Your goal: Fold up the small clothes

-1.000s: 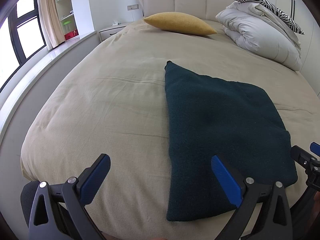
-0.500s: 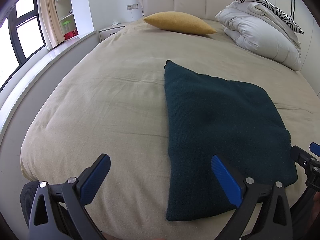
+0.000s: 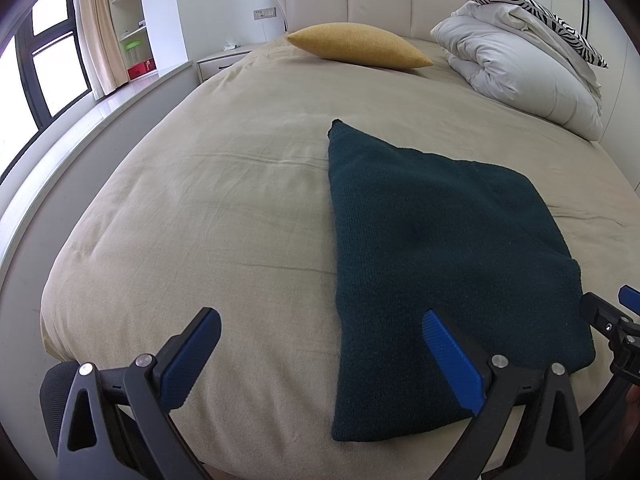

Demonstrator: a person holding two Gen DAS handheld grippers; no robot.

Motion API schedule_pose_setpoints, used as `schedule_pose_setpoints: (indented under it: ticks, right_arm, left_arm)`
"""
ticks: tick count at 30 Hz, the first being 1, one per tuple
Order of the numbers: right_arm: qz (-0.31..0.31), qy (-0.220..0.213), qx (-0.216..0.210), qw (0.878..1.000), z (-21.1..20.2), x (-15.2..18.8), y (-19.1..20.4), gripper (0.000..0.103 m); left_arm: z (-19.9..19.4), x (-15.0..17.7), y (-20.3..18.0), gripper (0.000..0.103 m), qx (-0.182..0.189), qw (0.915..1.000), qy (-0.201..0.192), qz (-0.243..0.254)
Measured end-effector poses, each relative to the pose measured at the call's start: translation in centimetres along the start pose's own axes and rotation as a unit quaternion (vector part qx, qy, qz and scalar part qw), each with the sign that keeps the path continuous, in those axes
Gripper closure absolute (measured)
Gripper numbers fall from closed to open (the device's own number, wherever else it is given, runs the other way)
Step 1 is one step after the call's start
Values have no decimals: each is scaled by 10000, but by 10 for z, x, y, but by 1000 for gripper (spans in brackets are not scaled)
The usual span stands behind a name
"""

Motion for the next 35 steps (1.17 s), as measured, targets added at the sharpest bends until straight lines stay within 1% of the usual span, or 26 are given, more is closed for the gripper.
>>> schedule_pose_setpoints:
  ticks: [19,27,30,35]
  right_arm:
    - [-3,12,-14,10000,0,2,0,0]
    - [0,13,-17,10000,0,2,0,0]
    - [0,12,-19,10000,0,1,0,0]
    - [-4,18,-31,10000,-1,3,0,0]
  left_arm:
    - [0,0,0,0,17,10000,14,5]
    - [2,8,-6,0,108,9999,68,4]
    - [2,8,-5,0,-1,10000,35,39]
    - [-1,4,-3,0,17,10000,-9,47]
Point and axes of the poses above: each gripper's, at about its wrist camera, not at the fingertips, and z roughly the way its jaws point, y to its left, x to its underside, the point moved 8 cm from there along z, roughly the way its jaws point, and after that the axes turned 14 degrees about z, right-handed, at the moved point
